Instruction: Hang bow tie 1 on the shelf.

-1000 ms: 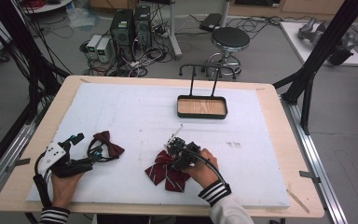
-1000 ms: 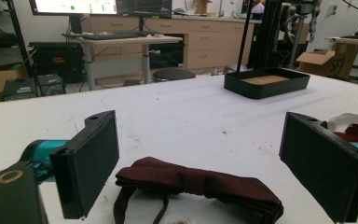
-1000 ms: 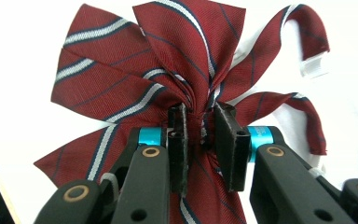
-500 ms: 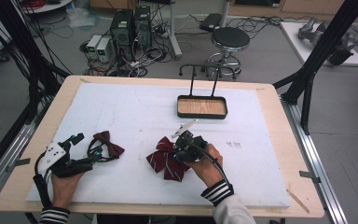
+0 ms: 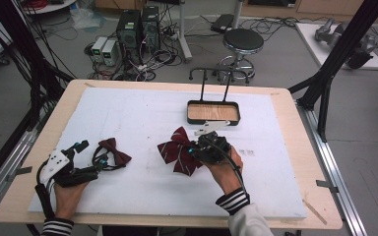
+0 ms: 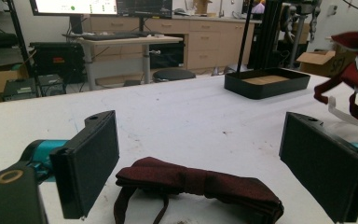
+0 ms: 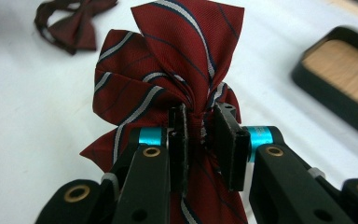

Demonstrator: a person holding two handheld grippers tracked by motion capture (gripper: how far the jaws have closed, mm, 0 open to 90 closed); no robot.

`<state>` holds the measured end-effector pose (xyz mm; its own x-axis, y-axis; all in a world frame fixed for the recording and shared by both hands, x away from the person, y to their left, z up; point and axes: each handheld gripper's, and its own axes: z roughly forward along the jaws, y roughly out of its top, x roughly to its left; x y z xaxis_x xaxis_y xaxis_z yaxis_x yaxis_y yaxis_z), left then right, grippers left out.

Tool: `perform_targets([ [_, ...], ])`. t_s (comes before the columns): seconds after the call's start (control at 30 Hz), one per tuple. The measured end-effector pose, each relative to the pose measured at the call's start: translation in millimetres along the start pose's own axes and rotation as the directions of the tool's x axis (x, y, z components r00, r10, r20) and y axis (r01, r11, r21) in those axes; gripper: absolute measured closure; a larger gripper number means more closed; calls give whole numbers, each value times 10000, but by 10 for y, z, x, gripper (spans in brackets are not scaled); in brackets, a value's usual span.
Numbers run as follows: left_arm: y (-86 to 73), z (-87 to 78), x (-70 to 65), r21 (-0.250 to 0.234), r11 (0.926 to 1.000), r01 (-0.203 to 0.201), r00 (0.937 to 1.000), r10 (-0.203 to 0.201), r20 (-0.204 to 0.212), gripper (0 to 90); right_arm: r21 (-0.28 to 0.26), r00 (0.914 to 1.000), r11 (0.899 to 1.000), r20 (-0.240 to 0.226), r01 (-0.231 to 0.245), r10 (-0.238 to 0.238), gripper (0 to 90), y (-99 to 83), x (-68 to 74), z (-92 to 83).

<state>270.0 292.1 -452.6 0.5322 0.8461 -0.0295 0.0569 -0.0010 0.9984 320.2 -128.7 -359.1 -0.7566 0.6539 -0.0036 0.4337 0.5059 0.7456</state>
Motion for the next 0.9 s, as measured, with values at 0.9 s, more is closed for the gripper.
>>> perform_targets([
  [0.9, 1, 0, 2, 17, 10000, 3, 10000, -3, -3, 123, -2976, 9880, 9473, 605, -1183, 1424, 762, 162, -658, -707],
])
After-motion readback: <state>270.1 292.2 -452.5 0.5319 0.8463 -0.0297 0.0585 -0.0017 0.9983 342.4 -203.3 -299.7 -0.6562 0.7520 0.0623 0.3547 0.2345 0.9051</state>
